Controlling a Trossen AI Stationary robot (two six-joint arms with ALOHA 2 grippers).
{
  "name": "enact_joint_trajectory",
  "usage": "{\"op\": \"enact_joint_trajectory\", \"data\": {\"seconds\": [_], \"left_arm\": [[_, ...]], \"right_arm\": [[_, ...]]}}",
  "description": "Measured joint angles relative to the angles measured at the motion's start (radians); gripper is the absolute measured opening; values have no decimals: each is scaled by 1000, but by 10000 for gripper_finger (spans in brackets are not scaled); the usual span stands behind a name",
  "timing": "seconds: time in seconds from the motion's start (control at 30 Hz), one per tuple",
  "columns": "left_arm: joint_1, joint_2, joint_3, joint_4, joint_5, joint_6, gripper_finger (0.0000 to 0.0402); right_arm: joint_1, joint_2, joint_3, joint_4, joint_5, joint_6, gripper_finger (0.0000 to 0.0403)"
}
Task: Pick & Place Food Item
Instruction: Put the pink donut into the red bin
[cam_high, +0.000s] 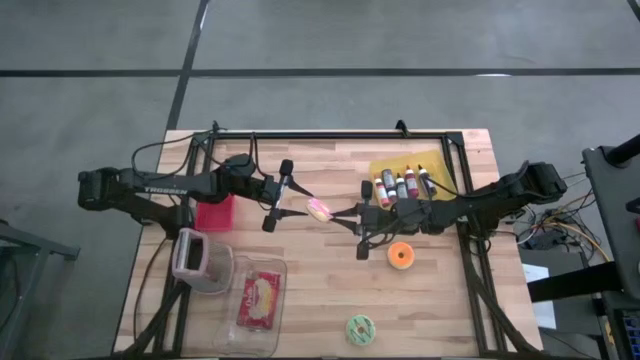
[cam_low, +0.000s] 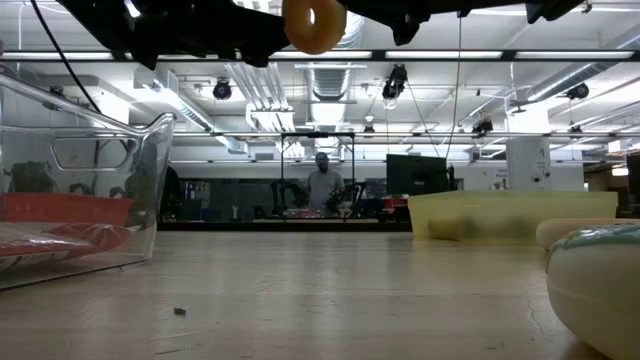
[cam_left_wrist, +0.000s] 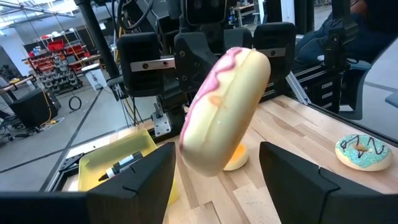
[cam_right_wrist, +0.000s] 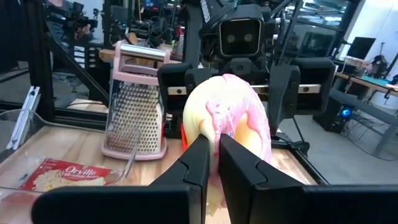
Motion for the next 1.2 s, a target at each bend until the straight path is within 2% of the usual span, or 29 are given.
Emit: {"op": "enact_joint_trajectory", "data": {"seconds": [0.23,1.0,1.2], "left_arm": [[0,0,0,48,3,-1,234],[-1,62,16,90,11,4,232],[-1,62,16,90,11,4,196]], "right_arm": [[-21,0,0,14,-101,-1,27],[-43,-1,0,16,-103,2,27],[-43,-1,0,11,-103,2,27]]}}
